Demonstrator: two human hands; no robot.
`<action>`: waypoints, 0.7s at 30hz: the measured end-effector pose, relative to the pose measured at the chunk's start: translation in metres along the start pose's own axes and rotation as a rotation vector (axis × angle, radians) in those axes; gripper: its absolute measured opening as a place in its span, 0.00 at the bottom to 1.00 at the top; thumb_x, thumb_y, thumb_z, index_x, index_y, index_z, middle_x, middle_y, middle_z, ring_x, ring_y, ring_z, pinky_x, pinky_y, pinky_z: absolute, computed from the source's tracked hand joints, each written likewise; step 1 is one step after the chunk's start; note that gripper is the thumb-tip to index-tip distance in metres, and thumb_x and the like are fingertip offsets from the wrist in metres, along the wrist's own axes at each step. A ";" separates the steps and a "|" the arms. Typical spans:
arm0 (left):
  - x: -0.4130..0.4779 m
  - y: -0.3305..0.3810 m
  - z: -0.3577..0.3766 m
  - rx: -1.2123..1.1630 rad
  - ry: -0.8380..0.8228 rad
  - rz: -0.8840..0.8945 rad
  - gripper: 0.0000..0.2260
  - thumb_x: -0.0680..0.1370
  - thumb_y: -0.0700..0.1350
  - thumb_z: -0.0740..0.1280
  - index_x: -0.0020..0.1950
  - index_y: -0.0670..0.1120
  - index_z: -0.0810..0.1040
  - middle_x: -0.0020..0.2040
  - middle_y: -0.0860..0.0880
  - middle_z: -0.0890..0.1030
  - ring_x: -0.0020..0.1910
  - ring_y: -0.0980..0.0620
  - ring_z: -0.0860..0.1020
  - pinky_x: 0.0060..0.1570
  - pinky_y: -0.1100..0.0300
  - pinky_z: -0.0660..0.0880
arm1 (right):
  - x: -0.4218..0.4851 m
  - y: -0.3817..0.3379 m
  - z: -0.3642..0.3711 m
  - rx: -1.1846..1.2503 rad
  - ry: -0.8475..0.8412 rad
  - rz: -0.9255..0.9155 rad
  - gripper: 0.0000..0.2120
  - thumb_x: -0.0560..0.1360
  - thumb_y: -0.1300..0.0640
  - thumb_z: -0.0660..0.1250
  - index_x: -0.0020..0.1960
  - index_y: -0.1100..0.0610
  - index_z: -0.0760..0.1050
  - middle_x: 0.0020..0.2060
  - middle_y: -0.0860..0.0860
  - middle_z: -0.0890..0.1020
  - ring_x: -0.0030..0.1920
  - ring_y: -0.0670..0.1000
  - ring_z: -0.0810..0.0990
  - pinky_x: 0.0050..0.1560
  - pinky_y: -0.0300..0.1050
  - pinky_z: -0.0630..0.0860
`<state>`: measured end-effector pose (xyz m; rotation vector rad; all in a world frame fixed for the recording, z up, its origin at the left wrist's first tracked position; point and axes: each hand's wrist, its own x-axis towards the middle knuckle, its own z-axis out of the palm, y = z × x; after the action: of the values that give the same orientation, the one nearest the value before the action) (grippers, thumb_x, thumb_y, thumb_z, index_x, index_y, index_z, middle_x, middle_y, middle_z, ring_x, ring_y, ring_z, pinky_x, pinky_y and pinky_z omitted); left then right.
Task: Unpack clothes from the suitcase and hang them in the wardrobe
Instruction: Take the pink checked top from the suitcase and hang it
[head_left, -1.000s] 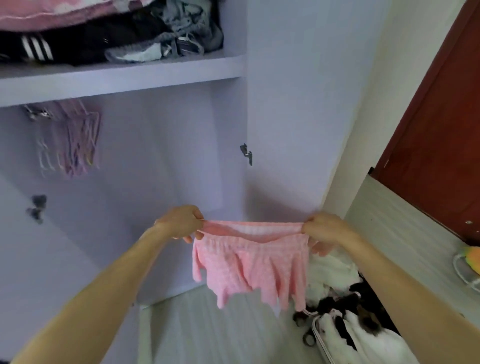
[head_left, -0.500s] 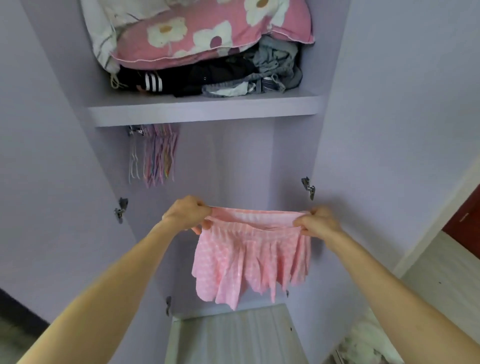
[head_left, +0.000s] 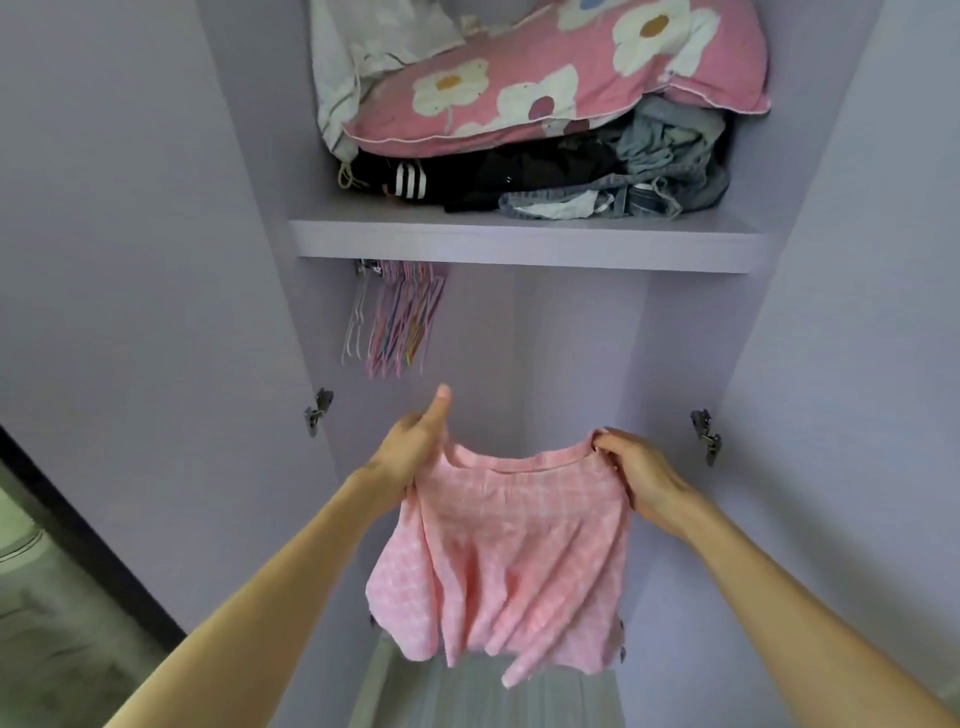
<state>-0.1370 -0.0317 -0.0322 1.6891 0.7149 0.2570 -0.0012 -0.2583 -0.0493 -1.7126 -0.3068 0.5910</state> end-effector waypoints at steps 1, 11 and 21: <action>-0.003 -0.002 0.005 0.146 -0.046 0.111 0.23 0.74 0.69 0.64 0.48 0.49 0.76 0.36 0.52 0.75 0.36 0.53 0.75 0.41 0.58 0.72 | 0.004 -0.002 0.007 -0.012 -0.020 -0.033 0.16 0.76 0.58 0.62 0.29 0.50 0.69 0.27 0.47 0.67 0.30 0.47 0.64 0.33 0.46 0.59; 0.009 -0.019 0.008 0.615 -0.205 0.231 0.15 0.71 0.60 0.72 0.32 0.52 0.76 0.30 0.55 0.75 0.33 0.54 0.74 0.41 0.53 0.76 | 0.050 -0.029 0.067 -0.350 -0.117 -0.174 0.11 0.73 0.56 0.63 0.32 0.53 0.69 0.26 0.44 0.68 0.30 0.47 0.64 0.31 0.42 0.61; 0.076 -0.004 -0.092 0.501 -0.142 0.220 0.07 0.73 0.49 0.74 0.45 0.49 0.77 0.40 0.53 0.80 0.42 0.54 0.78 0.46 0.59 0.75 | 0.108 -0.042 0.128 0.016 -0.410 0.147 0.05 0.67 0.54 0.69 0.41 0.54 0.81 0.39 0.53 0.81 0.39 0.53 0.78 0.40 0.44 0.74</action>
<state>-0.1273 0.0872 -0.0290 2.2441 0.5101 0.1119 0.0240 -0.0877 -0.0494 -1.5982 -0.4656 1.0539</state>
